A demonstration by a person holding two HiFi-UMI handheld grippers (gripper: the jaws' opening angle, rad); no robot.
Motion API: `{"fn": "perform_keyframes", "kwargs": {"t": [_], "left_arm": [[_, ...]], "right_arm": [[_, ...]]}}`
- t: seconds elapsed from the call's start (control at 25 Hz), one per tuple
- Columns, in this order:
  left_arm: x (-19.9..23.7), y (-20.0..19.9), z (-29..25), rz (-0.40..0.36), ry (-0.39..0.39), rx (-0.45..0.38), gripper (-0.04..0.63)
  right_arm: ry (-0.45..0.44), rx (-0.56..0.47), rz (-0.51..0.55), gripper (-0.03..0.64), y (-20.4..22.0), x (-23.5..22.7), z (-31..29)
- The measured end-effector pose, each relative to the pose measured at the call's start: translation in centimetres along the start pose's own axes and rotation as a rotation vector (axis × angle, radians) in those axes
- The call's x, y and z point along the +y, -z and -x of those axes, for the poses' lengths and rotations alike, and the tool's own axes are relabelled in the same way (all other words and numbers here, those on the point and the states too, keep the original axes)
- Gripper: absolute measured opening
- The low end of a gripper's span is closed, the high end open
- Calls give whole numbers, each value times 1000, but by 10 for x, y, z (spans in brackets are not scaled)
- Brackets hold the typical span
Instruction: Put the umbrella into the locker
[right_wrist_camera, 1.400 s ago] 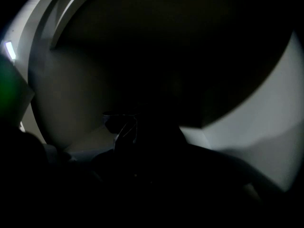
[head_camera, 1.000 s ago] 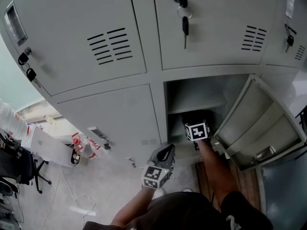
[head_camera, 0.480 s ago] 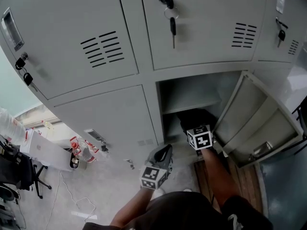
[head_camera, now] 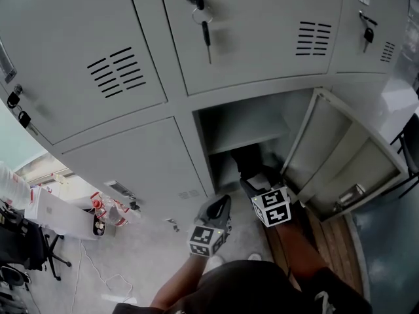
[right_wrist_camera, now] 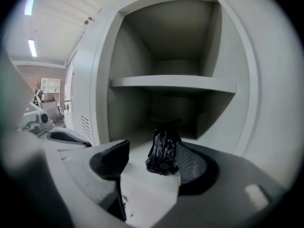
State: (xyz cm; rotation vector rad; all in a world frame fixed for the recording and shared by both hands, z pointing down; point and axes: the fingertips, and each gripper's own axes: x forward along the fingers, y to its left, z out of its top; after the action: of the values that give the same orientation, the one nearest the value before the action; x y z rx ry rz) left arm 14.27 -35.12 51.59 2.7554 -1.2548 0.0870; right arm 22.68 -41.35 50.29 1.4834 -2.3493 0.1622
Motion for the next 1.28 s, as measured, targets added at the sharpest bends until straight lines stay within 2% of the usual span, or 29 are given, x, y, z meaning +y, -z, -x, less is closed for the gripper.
{"fn": "perform_keyframes", "kwargs": {"t": [0.08, 0.24, 0.48, 0.64, 1.28], "left_arm": [[-1, -1, -1, 5, 0, 7, 5], [-1, 1, 0, 8, 0, 38, 5], [-2, -5, -2, 7, -3, 24, 5], [0, -7, -4, -9, -17, -11, 5], [0, -7, -14, 3, -30, -20, 5]], "right_arm": [[18, -35, 4, 289, -1, 1, 10], [66, -98, -8, 190, 1, 2, 26], [138, -123, -33, 69, 4, -8, 39], [158, -154, -6, 10, -2, -9, 45], [148, -159, -32, 5, 7, -16, 49]]}}
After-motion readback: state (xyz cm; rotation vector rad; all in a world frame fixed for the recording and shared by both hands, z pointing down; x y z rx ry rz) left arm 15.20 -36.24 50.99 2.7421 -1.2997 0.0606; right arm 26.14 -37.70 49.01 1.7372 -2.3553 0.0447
